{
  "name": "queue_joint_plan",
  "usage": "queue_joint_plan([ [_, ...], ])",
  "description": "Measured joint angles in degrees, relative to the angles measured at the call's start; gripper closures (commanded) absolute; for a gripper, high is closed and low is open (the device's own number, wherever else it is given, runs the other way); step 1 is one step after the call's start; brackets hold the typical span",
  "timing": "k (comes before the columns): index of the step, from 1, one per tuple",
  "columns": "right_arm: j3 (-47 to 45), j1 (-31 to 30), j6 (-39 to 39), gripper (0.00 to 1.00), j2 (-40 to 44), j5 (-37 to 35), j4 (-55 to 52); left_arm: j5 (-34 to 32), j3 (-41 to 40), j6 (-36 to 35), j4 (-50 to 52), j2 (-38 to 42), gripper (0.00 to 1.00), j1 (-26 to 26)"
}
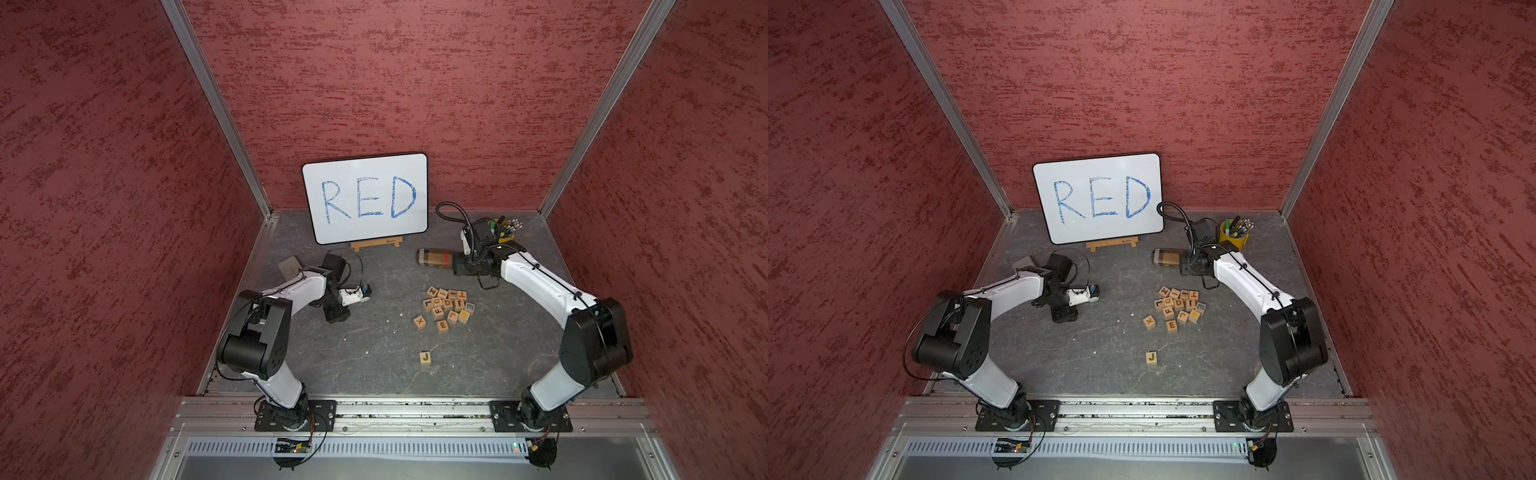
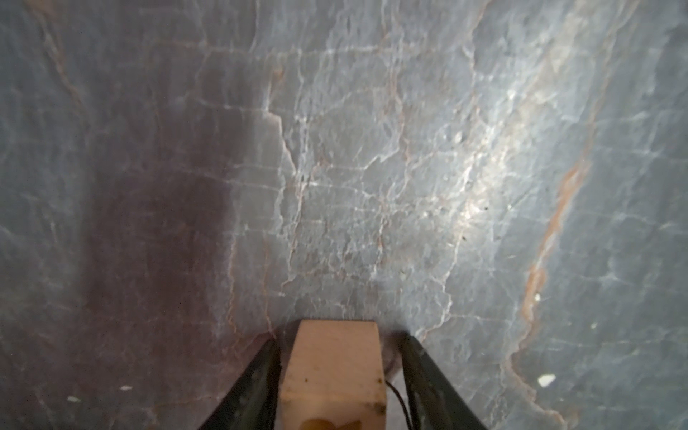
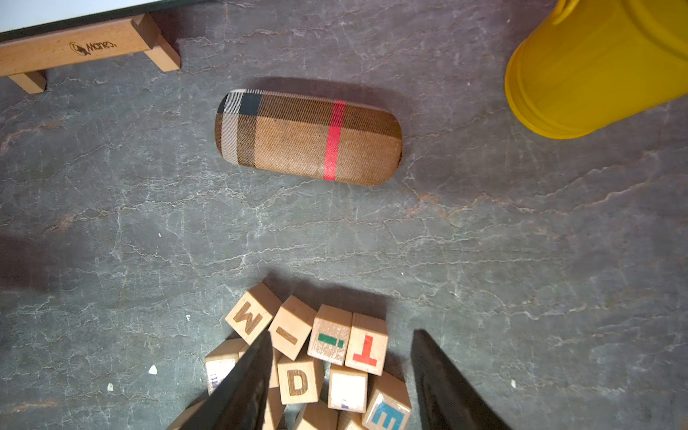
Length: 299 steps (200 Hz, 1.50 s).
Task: Assemble the uppercase word "red" with letter blocks
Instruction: Place the letter block at the center of the board, then pick up the letter block from the center of the board.
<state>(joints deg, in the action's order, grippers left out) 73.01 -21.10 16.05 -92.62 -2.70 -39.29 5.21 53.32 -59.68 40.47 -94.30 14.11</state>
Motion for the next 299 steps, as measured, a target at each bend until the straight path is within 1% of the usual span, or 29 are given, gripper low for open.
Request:
queue_joint_plan([
  [21,-1.5,0.0,0.0,0.39,1.2,0.6,-0.7,0.0,0.3,0.8,0.9,1.1,0.17,0.4],
  [30,-2.1,-0.1,0.0,0.39,1.7,0.6,-1.3,0.2,0.8,1.7,1.6,2.2,0.11,0.6],
  [38,-2.8,-0.3,0.0,0.4,2.1,0.6,-1.6,0.5,1.4,2.0,2.6,3.5,0.09,0.8],
  [51,-4.5,-0.9,0.0,0.4,3.1,0.7,-2.3,1.0,3.2,2.8,4.1,6.1,0.08,1.0],
  [66,-7.1,-1.6,0.2,0.41,4.6,1.1,-3.0,1.9,7.1,4.4,6.4,8.7,0.08,1.5],
  [99,-11.3,-4.8,1.2,0.42,8.3,3.1,-4.7,3.7,16.0,9.0,9.7,10.4,0.05,2.4],
  [131,-12.6,-11.0,2.7,0.43,9.6,4.2,-5.7,5.1,20.7,14.1,12.7,10.5,0.04,2.5],
  [151,-15.1,-14.2,4.4,0.44,9.9,5.2,-5.3,6.8,22.7,17.7,14.1,10.6,0.04,1.1],
  [173,-17.6,-16.2,6.1,0.44,9.9,6.1,-5.4,9.5,23.2,21.3,14.9,11.6,0.04,-2.6],
  [192,-18.0,-17.1,7.1,0.45,9.9,6.1,-5.5,11.2,22.8,23.5,15.3,13.0,0.04,-5.9],
  [205,-17.9,-17.5,7.6,0.46,9.9,6.1,-5.2,11.6,21.8,24.7,15.3,14.1,0.04,-7.1],
  [272,-17.9,-18.9,8.8,0.55,4.3,6.1,-3.8,14.1,16.2,26.9,16.0,15.6,0.04,-8.3],
  [299,-17.7,-19.3,9.0,0.55,2.8,6.0,-3.3,14.3,15.9,27.4,16.1,15.6,0.04,-8.4],
])
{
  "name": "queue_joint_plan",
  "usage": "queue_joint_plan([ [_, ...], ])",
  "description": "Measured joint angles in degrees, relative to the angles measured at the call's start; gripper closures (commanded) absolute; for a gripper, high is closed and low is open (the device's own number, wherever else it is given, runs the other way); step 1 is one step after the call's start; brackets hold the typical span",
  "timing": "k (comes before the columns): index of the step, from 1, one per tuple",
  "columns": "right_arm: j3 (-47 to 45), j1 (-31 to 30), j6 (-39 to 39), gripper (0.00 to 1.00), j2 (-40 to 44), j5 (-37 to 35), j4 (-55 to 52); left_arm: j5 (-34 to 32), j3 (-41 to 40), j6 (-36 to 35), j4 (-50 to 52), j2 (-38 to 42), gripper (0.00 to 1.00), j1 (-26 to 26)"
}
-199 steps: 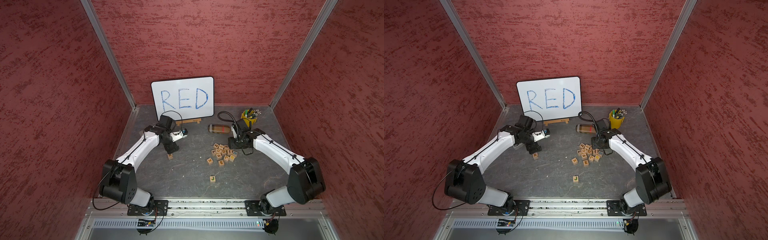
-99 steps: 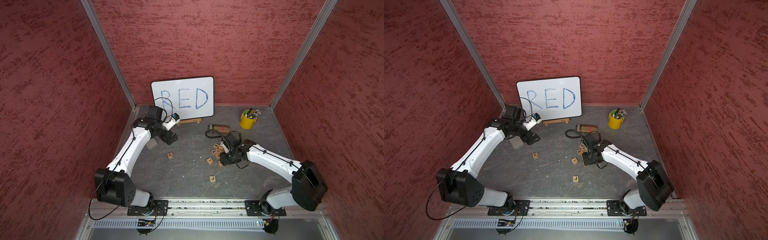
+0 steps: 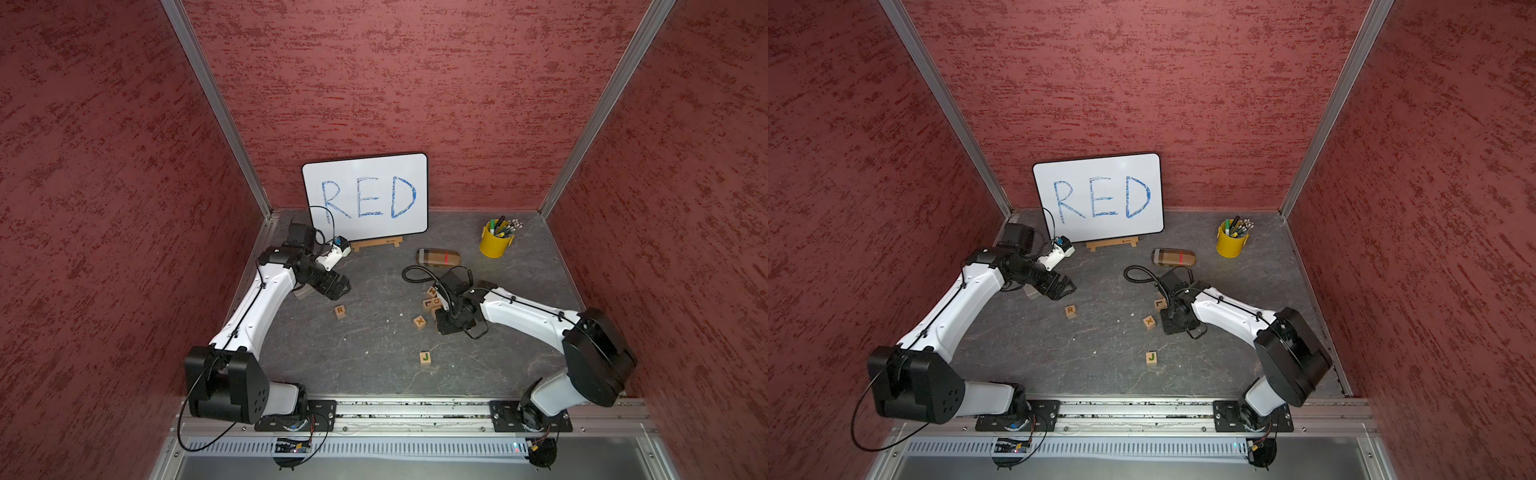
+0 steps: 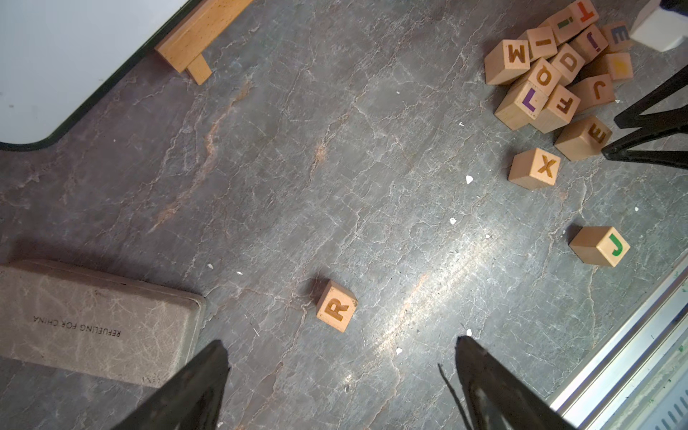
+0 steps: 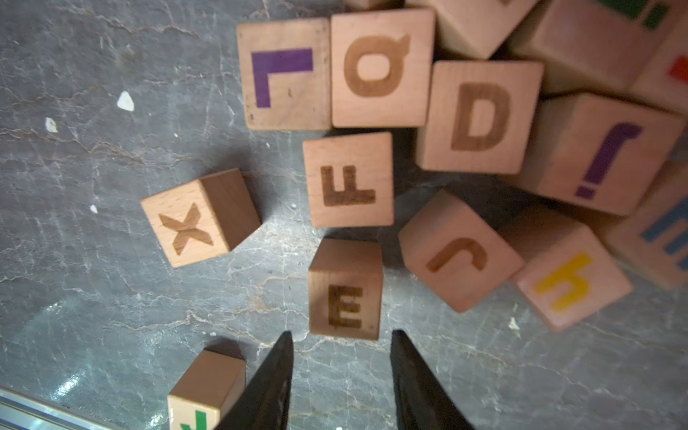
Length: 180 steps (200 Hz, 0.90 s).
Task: Assemble the uppercase word "red" with letter blocks
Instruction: Pick up the letter block from the center of the board.
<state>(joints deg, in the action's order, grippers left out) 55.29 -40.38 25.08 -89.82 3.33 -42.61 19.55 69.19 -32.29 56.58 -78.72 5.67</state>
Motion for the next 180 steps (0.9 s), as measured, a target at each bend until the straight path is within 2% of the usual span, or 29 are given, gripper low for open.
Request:
queue_joint_plan([
  [70,1.2,0.0,-0.1,0.57,-4.7,-1.0,0.8,1.2,0.0,0.5,0.0,2.7,0.04,-2.1],
  [165,3.2,0.0,-0.7,0.81,-6.5,-1.2,0.6,2.0,-2.4,0.5,-0.2,3.5,0.03,-3.0],
  [180,3.8,0.0,-0.7,0.82,-6.5,-1.3,-0.2,2.3,-3.0,0.5,-0.4,3.8,0.03,-3.6],
])
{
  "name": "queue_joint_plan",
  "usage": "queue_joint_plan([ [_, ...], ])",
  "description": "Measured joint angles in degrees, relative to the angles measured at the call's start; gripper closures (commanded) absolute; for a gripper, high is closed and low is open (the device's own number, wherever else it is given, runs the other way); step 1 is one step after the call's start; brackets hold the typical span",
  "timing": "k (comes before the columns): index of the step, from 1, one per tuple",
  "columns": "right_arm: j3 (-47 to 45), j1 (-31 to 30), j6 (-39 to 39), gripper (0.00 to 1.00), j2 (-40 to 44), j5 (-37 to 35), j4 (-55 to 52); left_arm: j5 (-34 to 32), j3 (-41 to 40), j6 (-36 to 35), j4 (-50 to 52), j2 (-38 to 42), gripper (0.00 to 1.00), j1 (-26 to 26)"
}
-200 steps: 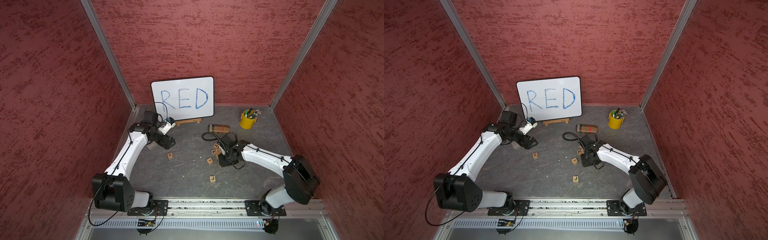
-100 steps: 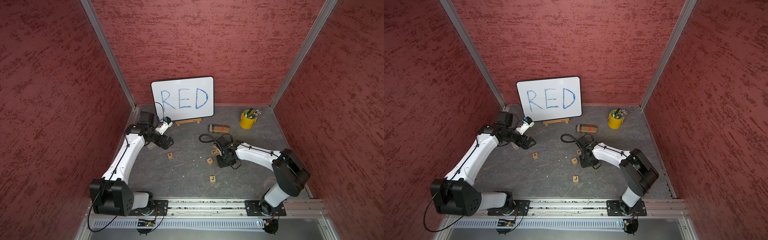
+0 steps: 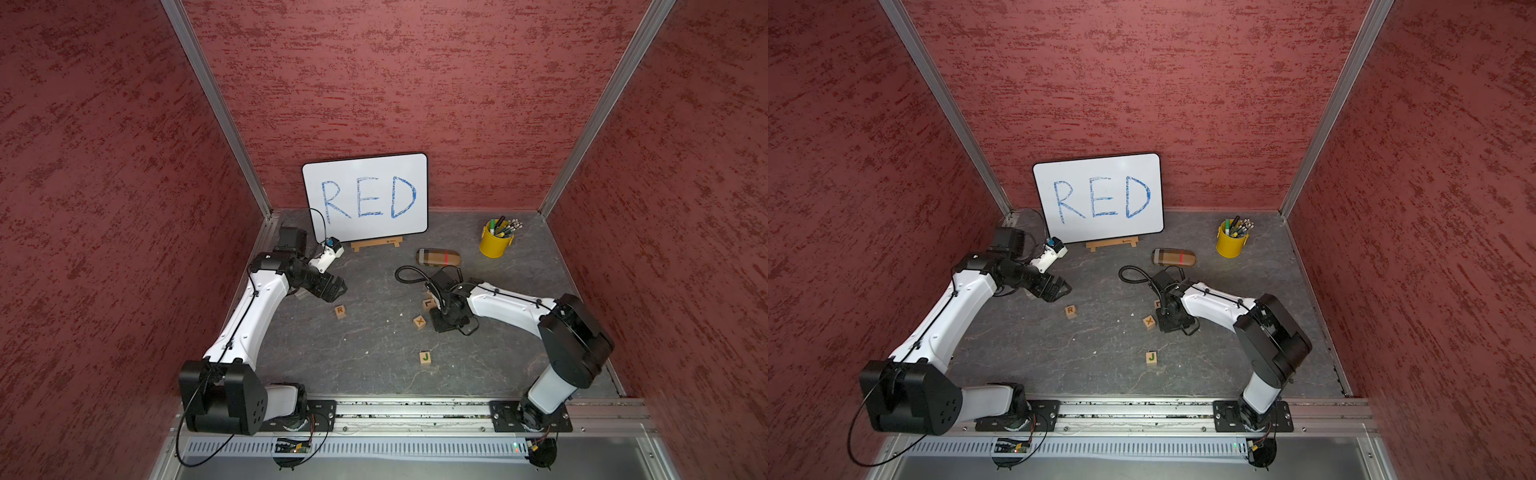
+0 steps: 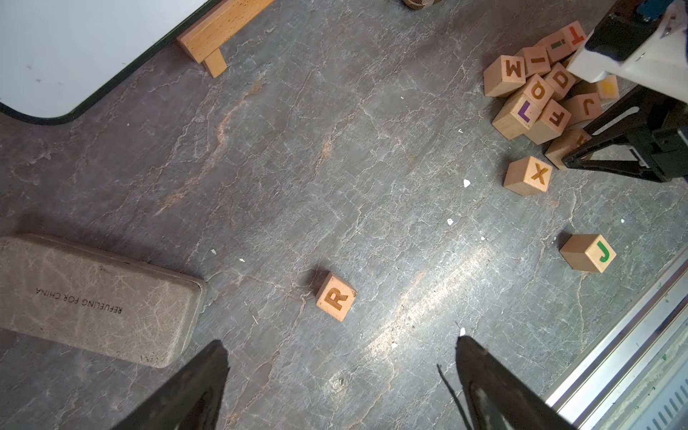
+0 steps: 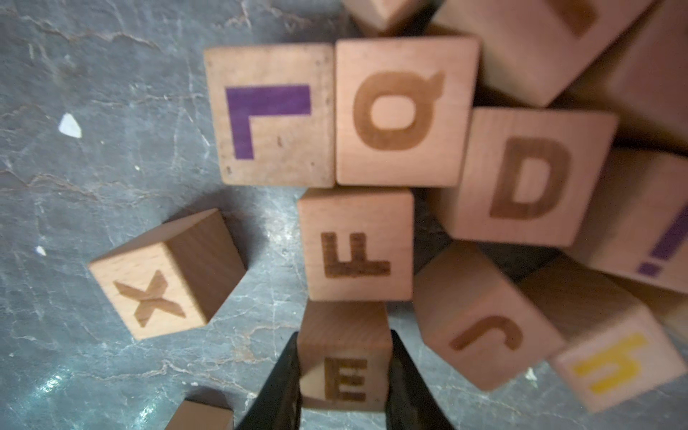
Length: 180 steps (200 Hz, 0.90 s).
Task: Assemble the uppercase word "red" with letter blocks
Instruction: Pick up the letter block from the center of the board.
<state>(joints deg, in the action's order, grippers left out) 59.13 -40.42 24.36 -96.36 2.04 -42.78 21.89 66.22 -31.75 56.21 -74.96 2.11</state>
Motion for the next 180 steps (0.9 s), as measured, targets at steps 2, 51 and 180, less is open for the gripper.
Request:
queue_joint_plan([
  [2,0.2,0.0,0.0,0.82,0.0,0.0,-0.3,0.1,0.0,0.0,0.0,0.0,0.03,-0.1],
  [51,8.2,0.0,-0.4,0.82,0.3,-0.4,-4.4,1.2,-0.3,0.0,-0.6,0.1,0.03,-2.8],
  [180,41.0,-3.9,-5.3,0.82,-21.9,0.9,-9.8,4.6,-4.5,-1.4,-0.1,7.0,0.03,-13.5],
])
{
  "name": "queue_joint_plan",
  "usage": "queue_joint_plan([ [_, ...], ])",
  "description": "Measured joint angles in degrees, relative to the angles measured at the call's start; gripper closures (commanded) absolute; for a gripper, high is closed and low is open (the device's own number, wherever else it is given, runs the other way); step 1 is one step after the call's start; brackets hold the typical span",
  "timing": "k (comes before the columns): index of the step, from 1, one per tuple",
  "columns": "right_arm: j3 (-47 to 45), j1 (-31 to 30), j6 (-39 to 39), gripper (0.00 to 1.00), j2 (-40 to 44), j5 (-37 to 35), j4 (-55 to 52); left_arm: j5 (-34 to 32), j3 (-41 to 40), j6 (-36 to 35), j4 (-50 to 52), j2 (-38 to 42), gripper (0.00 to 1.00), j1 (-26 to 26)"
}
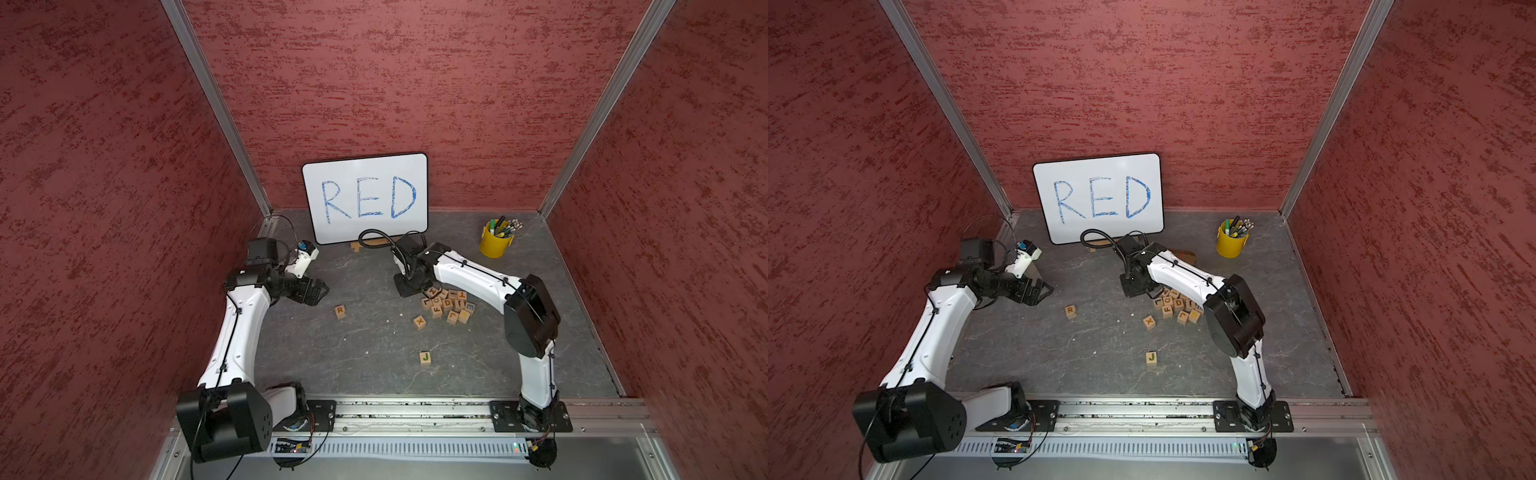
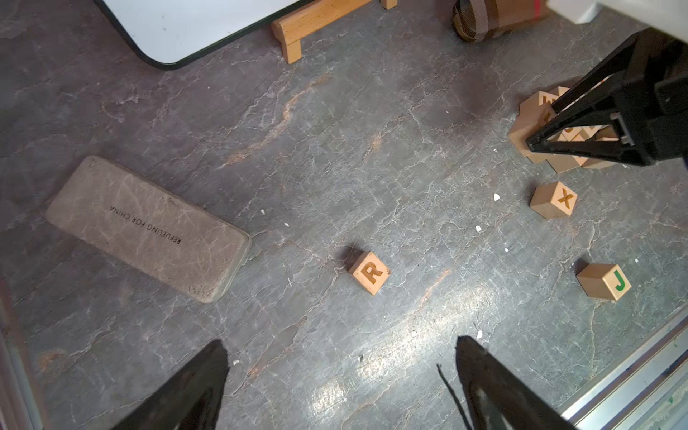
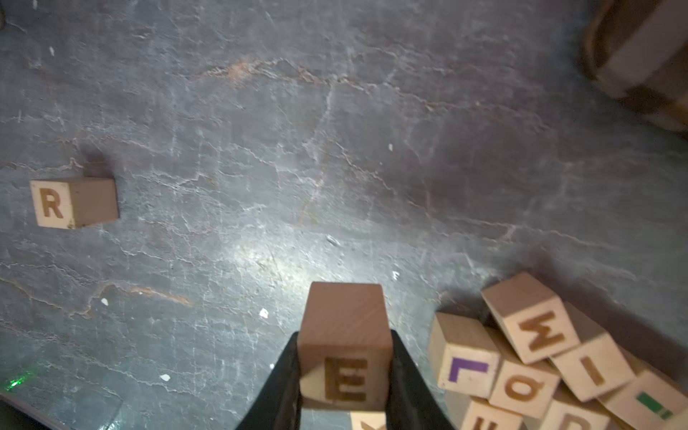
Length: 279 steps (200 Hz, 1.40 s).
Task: Assemble the uppercase word "red" with letter blocks
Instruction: Pick up the letter block from the center of the board, then place the letter block at the center of the board.
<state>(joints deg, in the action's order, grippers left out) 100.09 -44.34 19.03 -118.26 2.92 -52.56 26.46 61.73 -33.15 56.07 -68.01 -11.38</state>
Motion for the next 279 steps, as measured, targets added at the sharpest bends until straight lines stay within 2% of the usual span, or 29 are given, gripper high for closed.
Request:
queue_joint_plan([
  [65,12.7,-5.1,-0.6,0.8,-12.6,0.7,-3.5,1.7,-1.1,-2.1,0.6,2.7,0.03,-2.8],
  [100,15.9,-6.8,-0.6,0.78,-16.3,1.0,-4.6,2.2,-2.0,-2.7,0.9,3.2,0.03,-3.6],
  [129,16.0,-7.4,-0.6,0.72,-16.9,1.1,-4.9,2.9,-2.0,-2.7,0.9,3.3,0.03,-3.9],
  [155,16.1,-7.7,-0.4,0.58,-17.0,1.1,-4.9,3.3,-2.0,-2.7,0.9,3.3,0.03,-4.0],
  [184,16.1,-7.7,-0.1,0.5,-17.0,1.1,-4.7,3.5,-1.9,-2.7,0.9,3.2,0.03,-4.1],
  [245,16.0,-7.7,-0.2,0.45,-16.5,-0.6,-4.1,3.8,2.2,-1.6,2.0,1.2,0.03,-4.1],
  [279,13.1,-7.3,-0.4,0.43,-11.3,-2.7,-3.4,4.2,6.5,-0.8,2.8,-1.0,0.03,-3.5],
])
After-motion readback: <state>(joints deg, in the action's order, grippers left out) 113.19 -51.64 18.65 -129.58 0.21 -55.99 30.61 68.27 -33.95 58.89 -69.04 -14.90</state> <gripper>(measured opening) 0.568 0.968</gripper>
